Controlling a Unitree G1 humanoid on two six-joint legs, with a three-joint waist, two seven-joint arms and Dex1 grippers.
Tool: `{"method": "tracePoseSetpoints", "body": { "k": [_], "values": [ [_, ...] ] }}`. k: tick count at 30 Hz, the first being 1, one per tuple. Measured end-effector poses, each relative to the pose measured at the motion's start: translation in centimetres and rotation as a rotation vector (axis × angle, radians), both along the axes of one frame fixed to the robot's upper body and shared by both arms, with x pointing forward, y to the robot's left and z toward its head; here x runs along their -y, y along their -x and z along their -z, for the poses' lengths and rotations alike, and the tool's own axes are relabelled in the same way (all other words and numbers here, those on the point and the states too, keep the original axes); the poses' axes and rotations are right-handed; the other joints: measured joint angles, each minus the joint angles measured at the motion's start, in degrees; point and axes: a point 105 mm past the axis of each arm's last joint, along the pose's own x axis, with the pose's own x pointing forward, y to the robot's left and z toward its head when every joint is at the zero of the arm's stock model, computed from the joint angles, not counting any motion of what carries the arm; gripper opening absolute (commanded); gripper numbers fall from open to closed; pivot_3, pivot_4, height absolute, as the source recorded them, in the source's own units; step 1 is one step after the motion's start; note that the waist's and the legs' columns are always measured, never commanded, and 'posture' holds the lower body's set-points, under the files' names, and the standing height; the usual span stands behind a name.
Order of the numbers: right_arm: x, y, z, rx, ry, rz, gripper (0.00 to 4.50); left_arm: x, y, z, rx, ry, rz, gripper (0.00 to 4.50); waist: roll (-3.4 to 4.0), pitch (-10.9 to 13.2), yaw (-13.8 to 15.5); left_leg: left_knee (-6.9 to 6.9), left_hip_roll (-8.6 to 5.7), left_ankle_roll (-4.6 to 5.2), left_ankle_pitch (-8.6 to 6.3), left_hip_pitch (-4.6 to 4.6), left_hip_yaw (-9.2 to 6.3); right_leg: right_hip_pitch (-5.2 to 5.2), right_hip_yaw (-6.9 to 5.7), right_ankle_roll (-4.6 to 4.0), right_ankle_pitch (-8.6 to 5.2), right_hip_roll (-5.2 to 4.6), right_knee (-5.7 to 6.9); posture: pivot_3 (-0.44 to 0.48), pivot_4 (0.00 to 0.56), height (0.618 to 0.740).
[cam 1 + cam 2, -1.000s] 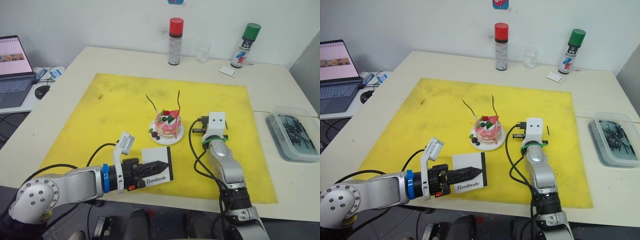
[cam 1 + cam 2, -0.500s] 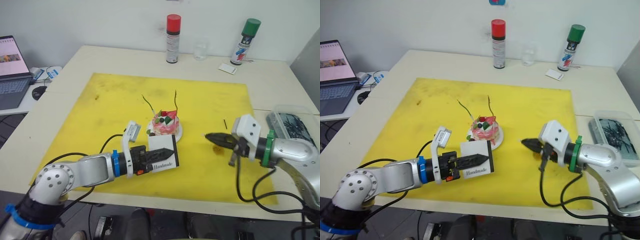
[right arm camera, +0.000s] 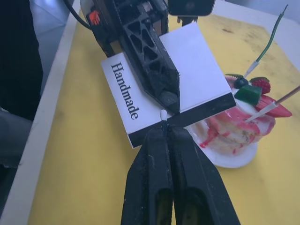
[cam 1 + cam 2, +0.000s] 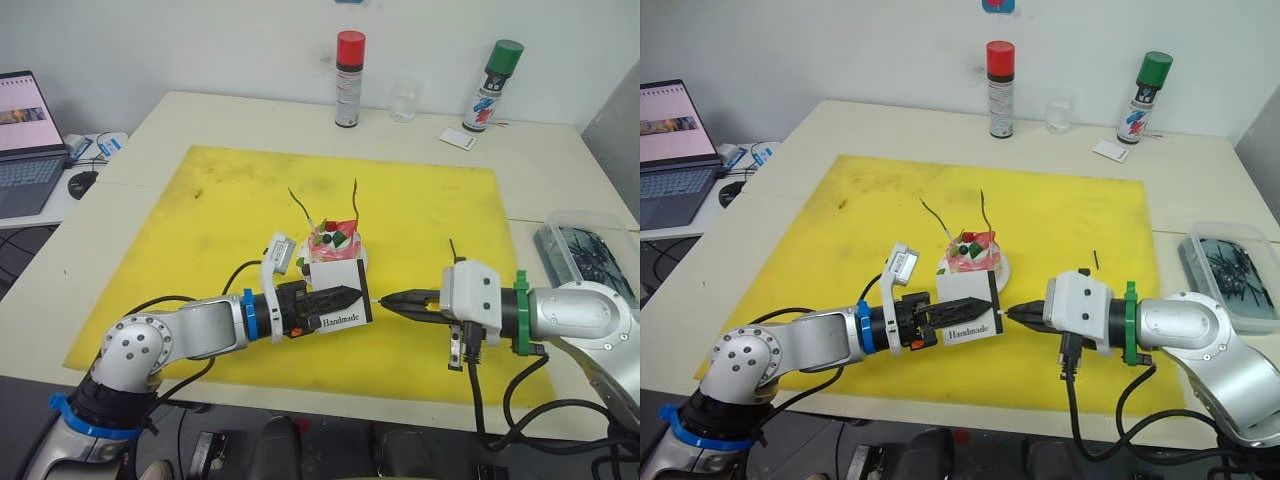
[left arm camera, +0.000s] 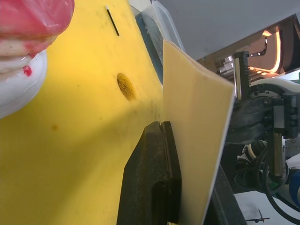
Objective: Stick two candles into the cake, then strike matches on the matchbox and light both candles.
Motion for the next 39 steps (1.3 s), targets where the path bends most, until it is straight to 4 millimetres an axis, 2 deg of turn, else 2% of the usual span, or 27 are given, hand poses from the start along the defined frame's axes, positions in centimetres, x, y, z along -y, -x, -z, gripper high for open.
{"method": "tracePoseSetpoints", "body": {
  "k": [4,8,12,34,37,39],
  "values": [
    [-0.1,-0.5,0.3,0.017,0.013,0.022,0.06,0.1,0.2,0.1,-0.002,-0.007,0.014,0.00,0.00,0.00,-0.02,0.00,0.00,0.00,0.00,0.00,0.00,0.00,0.00,0.00,0.00,0.00,0.00,0.000,0.150,0.740],
    [-0.4,-2.0,-1.0,0.083,-0.023,0.056,0.06,0.2,0.4,0.0,0.005,-0.009,0.026,0.00,0.00,0.00,-0.02,0.01,0.00,0.00,0.00,0.00,-0.01,0.00,0.00,0.01,0.01,0.01,0.02,0.000,0.150,0.740],
    [-0.4,-2.6,-1.2,0.087,-0.043,0.076,0.06,0.3,0.5,-0.1,0.009,-0.008,0.033,0.00,0.00,0.00,0.11,0.00,0.00,0.00,0.00,0.00,-0.01,0.00,-0.01,-0.01,0.00,0.00,0.01,0.000,0.150,0.740],
    [-0.5,-2.3,-0.2,0.072,0.003,0.058,0.06,0.4,1.3,-0.1,0.027,-0.032,0.096,0.00,0.00,0.00,0.09,0.01,0.01,0.00,0.00,0.00,-0.03,0.03,-0.04,-0.01,0.00,0.01,0.02,0.000,0.150,0.740],
    [-0.9,-3.1,-0.2,0.090,-0.010,0.071,0.06,0.2,2.3,-0.1,0.056,-0.081,0.177,0.00,0.00,0.00,0.00,0.01,0.01,0.00,0.00,0.01,-0.01,0.01,-0.02,-0.01,0.00,0.02,0.02,0.000,0.150,0.740],
    [-0.9,-4.5,-0.4,0.116,-0.022,0.115,0.06,0.7,4.0,-0.6,0.086,-0.080,0.284,0.00,0.00,0.00,-0.13,0.02,0.01,0.00,0.00,0.01,0.03,0.00,0.02,0.01,0.01,0.02,0.02,0.000,0.150,0.740]
  ]
}}
